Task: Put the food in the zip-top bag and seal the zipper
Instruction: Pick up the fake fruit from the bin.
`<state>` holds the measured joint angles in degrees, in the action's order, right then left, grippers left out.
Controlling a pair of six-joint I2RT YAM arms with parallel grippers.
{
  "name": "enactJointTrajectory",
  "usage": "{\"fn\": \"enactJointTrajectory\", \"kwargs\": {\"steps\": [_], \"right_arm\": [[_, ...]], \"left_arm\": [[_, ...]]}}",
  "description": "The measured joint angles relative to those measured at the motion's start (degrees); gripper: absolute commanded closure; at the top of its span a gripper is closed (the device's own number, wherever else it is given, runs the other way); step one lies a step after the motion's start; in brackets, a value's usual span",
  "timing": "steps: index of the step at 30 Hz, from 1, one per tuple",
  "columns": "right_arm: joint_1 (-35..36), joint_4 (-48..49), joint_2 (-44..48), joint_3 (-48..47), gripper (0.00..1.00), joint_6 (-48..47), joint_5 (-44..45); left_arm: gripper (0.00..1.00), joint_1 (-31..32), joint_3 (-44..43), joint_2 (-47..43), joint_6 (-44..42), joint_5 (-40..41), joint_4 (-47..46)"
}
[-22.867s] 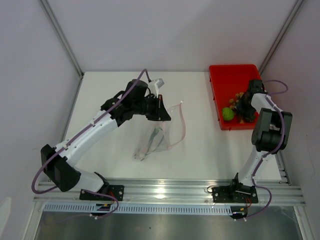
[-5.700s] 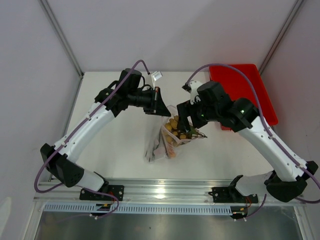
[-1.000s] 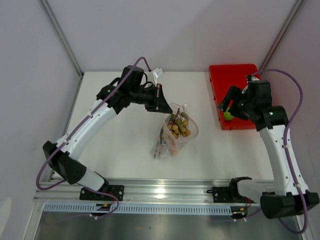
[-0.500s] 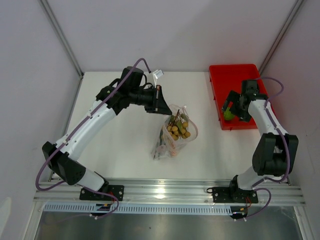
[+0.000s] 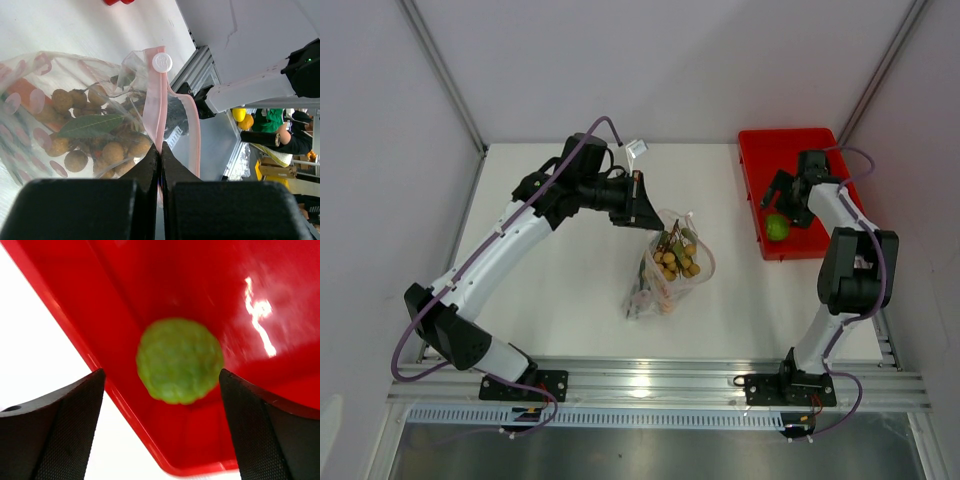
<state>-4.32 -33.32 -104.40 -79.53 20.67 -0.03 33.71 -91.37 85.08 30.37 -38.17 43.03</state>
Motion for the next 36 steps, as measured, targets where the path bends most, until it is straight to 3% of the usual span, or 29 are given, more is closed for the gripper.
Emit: {"fn": "enactJointTrajectory", "kwargs": {"steps": [3, 14, 17, 18, 19, 21, 27, 31, 34, 36], "right_arm": [[0.0, 1.9, -1.9, -1.7, 0.15, 0.3, -0.4], [-0.3, 1.8, -4.6, 3.9, 0.17, 0.2, 0.7], [-0.3, 1.9, -4.6, 4.9, 0.32, 0.0, 1.1], [-0.3, 1.9, -4.5, 4.9, 0.54, 0.0, 1.2], [-0.3, 1.9, -4.4, 4.9, 0.65, -0.2, 1.3], [-0.4, 1.9, -4.2, 4.8, 0.75, -0.3, 1.2], [-0.4, 0.4, 0.4, 4.3, 0.75, -0.2, 1.0], [0.8, -0.6, 10.9, 3.0, 0.75, 0.3, -1.0], [4.9, -0.8, 21.1, 2.5, 0.74, 0.3, -3.8], [11.3, -0.7, 28.0, 2.5, 0.72, 0.2, -5.0]], "left_arm": [[0.99, 0.0, 0.0, 0.1, 0.0, 0.0, 0.0], [0.99, 0.0, 0.0, 0.5, 0.0, -1.0, 0.0], [0.99, 0.0, 0.0, 0.5, 0.0, -1.0, 0.0], [0.99, 0.0, 0.0, 0.5, 0.0, -1.0, 0.0], [0.99, 0.0, 0.0, 0.5, 0.0, -1.0, 0.0], [0.99, 0.0, 0.0, 0.5, 0.0, -1.0, -0.1], [1.0, 0.0, 0.5, 0.5, 0.0, -1.1, -0.3], [0.99, 0.0, 0.7, 0.5, 0.0, -1.1, -0.4], [1.0, 0.0, 0.8, 0.5, 0.0, -1.1, -0.5], [0.99, 0.0, 1.0, 0.5, 0.0, -1.1, -0.5]]}}
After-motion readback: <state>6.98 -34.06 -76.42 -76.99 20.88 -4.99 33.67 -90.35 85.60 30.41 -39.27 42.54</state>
